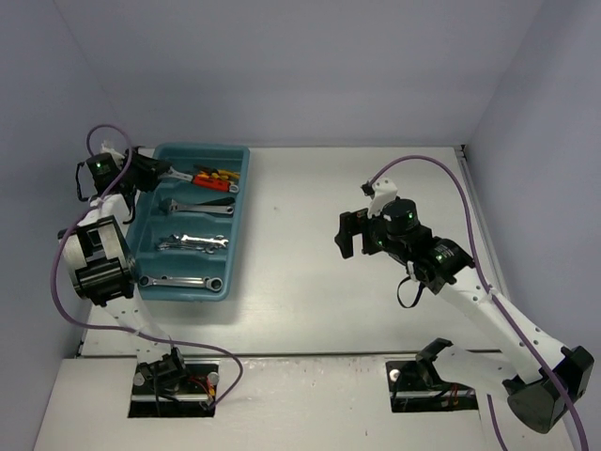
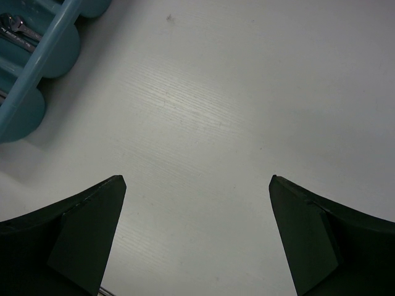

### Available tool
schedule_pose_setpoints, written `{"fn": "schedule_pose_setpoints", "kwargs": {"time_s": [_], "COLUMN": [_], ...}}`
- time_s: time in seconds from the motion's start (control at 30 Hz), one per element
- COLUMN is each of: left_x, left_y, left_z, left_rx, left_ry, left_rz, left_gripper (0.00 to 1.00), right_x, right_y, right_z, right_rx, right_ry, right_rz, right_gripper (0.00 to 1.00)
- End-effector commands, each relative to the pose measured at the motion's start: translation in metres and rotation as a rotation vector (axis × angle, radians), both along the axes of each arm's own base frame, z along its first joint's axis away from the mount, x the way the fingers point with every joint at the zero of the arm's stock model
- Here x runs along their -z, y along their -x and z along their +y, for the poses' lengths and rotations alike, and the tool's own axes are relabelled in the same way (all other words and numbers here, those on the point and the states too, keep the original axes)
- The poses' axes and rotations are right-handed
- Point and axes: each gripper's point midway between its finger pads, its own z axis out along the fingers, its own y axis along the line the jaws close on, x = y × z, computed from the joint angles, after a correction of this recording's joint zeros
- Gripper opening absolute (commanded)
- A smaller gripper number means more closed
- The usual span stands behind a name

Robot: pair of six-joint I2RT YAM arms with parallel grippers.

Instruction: Sort the tools into containers

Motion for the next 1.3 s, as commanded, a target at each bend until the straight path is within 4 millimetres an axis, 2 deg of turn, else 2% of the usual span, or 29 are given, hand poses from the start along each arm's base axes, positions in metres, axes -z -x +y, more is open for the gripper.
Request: {"fn": "schedule_pose_setpoints", "kwargs": {"time_s": [0.0, 0.33, 0.5, 0.6, 0.63, 0.73, 0.8, 1.1, 1.27], "left_x": [-0.016, 0.009, 0.011, 0.018, 0.014, 0.017, 0.013, -0.004, -0.03], "left_y": [-0.001, 0.006, 0.016, 0.028, 0.03, 0.045, 0.053, 0.067, 0.07], "left_z": [-0.015, -0.005, 0.006, 0.015, 0.017, 0.02, 0.029, 0.035, 0.037], "left_rx": [0.077, 0.046, -0.003, -0.046, -0.058, -0.078, -0.119, -0.146, -0.149], "left_ry": [-0.106, -0.135, -0.135, -0.184, -0.194, -0.216, -0.259, -0.318, -0.354], "left_rz": [-0.091, -0.014, 0.037, 0.132, 0.14, 0.215, 0.249, 0.294, 0.27], "left_gripper": [0.43, 0.53, 0.56, 0.57, 0.57, 0.58, 0.58, 0.58, 0.58], "right_x": [-0.013, -0.011, -0.011, -0.01, -0.01, -0.008, -0.007, -0.008, -0.015], "right_y": [-0.01, -0.009, -0.01, -0.01, -0.01, -0.01, -0.01, -0.011, -0.012], "right_z": [0.004, 0.006, 0.007, 0.007, 0.007, 0.008, 0.008, 0.008, 0.007], "right_rx": [-0.001, -0.011, -0.016, -0.017, -0.016, -0.02, -0.02, -0.027, -0.022], "right_ry": [-0.025, -0.026, -0.023, -0.021, -0.02, -0.018, -0.018, -0.013, -0.017], "right_rz": [-0.045, -0.037, -0.036, -0.035, -0.036, -0.029, -0.028, -0.033, -0.05], "right_gripper": [1.0, 1.0, 1.0, 1.0, 1.0, 1.0, 1.0, 1.0, 1.0]}}
